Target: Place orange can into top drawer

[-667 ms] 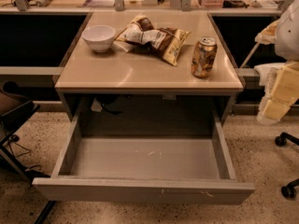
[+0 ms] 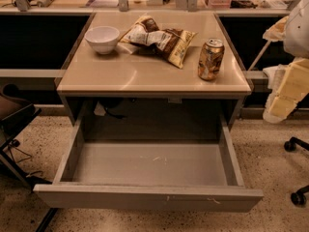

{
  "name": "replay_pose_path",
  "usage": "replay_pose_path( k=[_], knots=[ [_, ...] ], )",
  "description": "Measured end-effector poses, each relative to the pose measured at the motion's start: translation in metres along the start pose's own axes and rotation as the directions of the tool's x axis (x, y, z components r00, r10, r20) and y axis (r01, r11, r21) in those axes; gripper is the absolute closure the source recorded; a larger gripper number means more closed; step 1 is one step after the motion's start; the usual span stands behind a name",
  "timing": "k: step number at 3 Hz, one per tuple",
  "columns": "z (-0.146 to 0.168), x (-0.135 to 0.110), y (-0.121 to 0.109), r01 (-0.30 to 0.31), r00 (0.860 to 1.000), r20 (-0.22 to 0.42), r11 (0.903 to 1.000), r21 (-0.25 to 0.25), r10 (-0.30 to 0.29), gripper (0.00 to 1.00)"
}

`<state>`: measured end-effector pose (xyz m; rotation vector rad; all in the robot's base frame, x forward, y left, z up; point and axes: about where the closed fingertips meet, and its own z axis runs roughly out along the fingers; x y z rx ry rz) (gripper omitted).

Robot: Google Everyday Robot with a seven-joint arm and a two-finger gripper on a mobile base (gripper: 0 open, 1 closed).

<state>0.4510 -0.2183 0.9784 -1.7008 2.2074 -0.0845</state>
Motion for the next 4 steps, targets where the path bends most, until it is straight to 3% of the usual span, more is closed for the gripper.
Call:
replay_pose_path(
  k=[1,2,3,4],
  knots=[
    [0.003,-0.004,-0.005,0.005,0.998,0.062,0.9998,-0.021,-0.004,0.0],
    [0.02,-0.016,-0.04,0.048,0.966,0.256,0.9955,-0.081,-0.026,0.0],
    [0.045,-0.048,-0.081,0.051,0.887,0.46,0.9858,-0.16,0.029,0.0],
    [0.066,-0.086,-0.127,0.013,0.734,0.662,0.9725,-0.233,0.149,0.0]
  ],
)
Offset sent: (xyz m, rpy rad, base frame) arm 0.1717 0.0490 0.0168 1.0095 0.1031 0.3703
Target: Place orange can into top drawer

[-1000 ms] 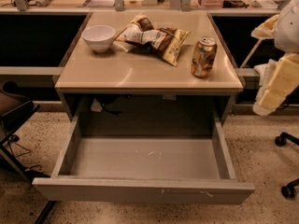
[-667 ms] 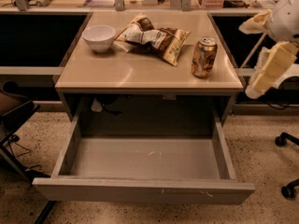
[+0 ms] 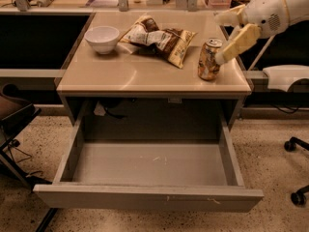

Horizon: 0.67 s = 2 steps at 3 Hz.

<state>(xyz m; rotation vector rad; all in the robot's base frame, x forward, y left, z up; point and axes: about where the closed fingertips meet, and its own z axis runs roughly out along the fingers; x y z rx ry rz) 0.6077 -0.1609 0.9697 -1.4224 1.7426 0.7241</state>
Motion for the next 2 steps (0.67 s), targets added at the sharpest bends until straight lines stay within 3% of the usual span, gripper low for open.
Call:
replay_pose_path(
  k=[1,2],
  knots=[
    [0.027,-0.008,-0.046,-0.106,0.963,0.244,0.9931,-0.05,0.115,0.0],
    [0.036,0.001,-0.057,-0.137,0.947,0.282,0.9879,-0.073,0.152,0.0]
  ],
)
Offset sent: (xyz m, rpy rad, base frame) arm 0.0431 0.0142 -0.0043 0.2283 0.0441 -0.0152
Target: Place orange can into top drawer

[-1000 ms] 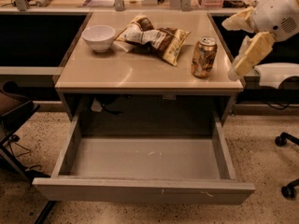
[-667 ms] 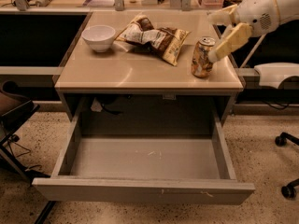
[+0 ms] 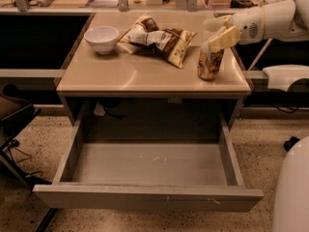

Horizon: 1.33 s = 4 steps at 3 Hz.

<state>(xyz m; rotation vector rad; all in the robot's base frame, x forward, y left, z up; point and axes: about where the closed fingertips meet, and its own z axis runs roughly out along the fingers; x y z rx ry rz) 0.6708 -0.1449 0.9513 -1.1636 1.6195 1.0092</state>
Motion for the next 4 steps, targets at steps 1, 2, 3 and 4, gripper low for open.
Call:
replay_pose_path(
  k=[1,2,3,4],
  knots=[
    [-0.008,0.007,-0.008,-0.032,0.999,0.025,0.9992,0.026,0.031,0.0],
    [-0.04,0.038,-0.037,-0.113,0.992,0.065,0.9865,0.119,0.105,0.0],
    [-0.05,0.049,-0.046,-0.138,0.989,0.081,0.9788,0.152,0.127,0.0],
    [-0.05,0.049,-0.046,-0.138,0.989,0.081,0.9788,0.151,0.127,0.0]
  ],
)
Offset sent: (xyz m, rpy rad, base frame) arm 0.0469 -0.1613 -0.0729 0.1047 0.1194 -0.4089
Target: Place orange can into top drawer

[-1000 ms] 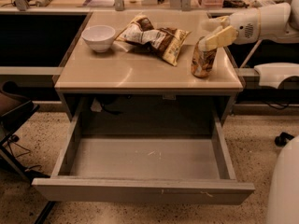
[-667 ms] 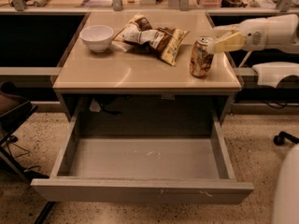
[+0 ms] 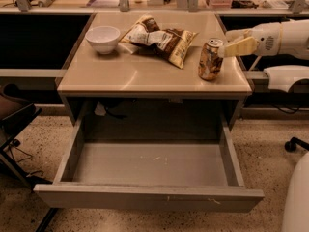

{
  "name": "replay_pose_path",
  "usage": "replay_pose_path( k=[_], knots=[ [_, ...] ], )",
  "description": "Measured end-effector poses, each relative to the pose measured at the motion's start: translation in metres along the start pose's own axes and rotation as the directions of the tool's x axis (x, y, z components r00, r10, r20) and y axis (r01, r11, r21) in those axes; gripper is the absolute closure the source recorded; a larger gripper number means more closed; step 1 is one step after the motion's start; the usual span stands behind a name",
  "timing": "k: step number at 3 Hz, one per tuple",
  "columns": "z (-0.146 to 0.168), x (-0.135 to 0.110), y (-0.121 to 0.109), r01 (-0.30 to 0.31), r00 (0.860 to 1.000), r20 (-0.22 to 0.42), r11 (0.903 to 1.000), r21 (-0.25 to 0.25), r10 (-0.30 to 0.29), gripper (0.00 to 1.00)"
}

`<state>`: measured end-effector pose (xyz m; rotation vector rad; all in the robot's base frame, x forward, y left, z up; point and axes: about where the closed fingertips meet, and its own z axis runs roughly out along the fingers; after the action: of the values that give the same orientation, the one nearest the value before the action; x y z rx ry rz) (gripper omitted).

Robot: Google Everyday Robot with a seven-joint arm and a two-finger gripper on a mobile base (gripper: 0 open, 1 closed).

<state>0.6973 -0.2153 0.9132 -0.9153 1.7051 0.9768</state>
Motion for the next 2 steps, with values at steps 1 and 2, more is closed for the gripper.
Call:
replay_pose_path(
  k=[1,2],
  knots=[
    [0.019,0.002,0.012,0.024,1.0,0.009,0.9989,-0.04,-0.024,0.0],
    [0.046,0.012,0.024,0.032,0.998,0.048,0.9958,-0.086,-0.028,0.0]
  ],
)
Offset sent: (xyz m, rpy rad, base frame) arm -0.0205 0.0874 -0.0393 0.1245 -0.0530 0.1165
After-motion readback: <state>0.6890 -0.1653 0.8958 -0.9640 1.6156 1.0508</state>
